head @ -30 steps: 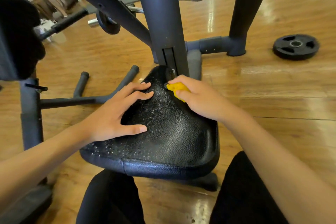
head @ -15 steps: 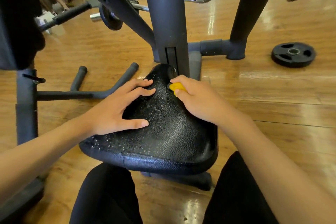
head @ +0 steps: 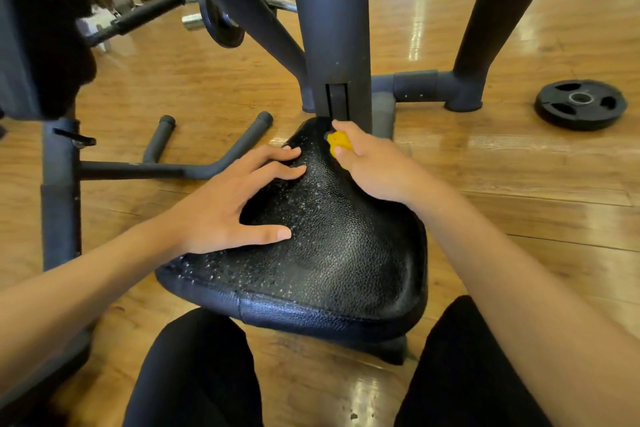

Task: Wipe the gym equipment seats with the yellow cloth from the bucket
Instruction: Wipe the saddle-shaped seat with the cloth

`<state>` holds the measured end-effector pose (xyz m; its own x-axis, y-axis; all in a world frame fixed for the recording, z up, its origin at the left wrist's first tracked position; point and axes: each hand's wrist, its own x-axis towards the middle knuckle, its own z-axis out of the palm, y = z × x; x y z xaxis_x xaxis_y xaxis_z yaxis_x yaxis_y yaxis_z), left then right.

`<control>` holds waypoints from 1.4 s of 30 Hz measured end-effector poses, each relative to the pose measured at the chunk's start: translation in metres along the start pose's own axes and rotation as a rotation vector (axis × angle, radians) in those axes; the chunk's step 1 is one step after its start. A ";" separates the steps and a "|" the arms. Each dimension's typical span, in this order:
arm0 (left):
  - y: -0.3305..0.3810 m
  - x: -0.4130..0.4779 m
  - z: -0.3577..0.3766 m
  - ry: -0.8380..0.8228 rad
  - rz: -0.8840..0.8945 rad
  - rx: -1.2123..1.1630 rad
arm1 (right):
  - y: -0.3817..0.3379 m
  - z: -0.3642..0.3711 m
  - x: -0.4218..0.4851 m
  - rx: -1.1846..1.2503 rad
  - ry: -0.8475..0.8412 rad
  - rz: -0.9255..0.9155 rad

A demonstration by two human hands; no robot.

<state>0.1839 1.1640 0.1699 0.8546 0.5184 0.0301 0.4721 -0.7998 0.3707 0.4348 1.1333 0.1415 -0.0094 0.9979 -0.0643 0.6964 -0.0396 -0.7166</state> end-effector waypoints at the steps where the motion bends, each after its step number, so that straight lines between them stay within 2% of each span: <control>1: 0.000 0.000 -0.001 -0.001 -0.003 0.001 | 0.001 0.001 0.015 0.030 -0.003 0.027; 4: 0.001 -0.001 -0.001 -0.005 -0.005 0.003 | 0.011 0.003 0.030 0.111 -0.027 0.047; 10: -0.001 0.000 0.000 -0.006 0.010 -0.011 | 0.048 -0.007 -0.050 0.399 -0.143 -0.030; 14: -0.001 0.002 0.000 -0.009 0.002 -0.020 | 0.034 0.005 -0.007 0.253 -0.021 -0.136; 17: 0.000 0.002 0.000 -0.018 -0.008 -0.012 | 0.018 0.012 0.048 0.205 0.084 -0.133; 20: 0.000 0.002 -0.001 -0.030 -0.019 -0.002 | 0.016 0.003 0.058 0.170 0.062 -0.098; 23: -0.001 0.000 -0.002 -0.025 -0.010 0.004 | 0.031 0.005 -0.002 0.284 -0.009 -0.101; 25: -0.002 0.000 -0.002 -0.021 0.002 0.006 | 0.040 0.004 -0.060 0.406 0.073 -0.112; 27: -0.003 0.001 -0.001 -0.015 0.008 0.007 | 0.041 0.005 -0.110 0.464 0.231 -0.107; 31: -0.004 0.002 -0.001 -0.009 0.021 -0.002 | 0.024 0.044 -0.169 0.376 0.491 -0.152; 34: -0.005 0.002 0.000 -0.003 0.035 0.003 | 0.030 0.035 -0.138 0.421 0.461 -0.114; 36: -0.004 0.003 0.000 -0.002 0.040 0.000 | 0.032 0.016 -0.104 0.517 0.389 0.030; 37: -0.003 0.003 0.000 -0.006 0.044 -0.001 | 0.032 0.014 -0.099 0.528 0.408 0.087; 39: -0.003 0.003 0.001 -0.015 0.049 -0.005 | 0.015 0.032 -0.122 0.458 0.537 0.095; 42: -0.005 0.003 0.001 -0.008 0.052 -0.005 | -0.019 0.080 -0.190 0.403 0.726 -0.019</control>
<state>0.1840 1.1688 0.1669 0.8797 0.4737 0.0421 0.4259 -0.8242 0.3732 0.3656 0.9402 0.1116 0.5427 0.7784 0.3155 0.3890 0.1000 -0.9158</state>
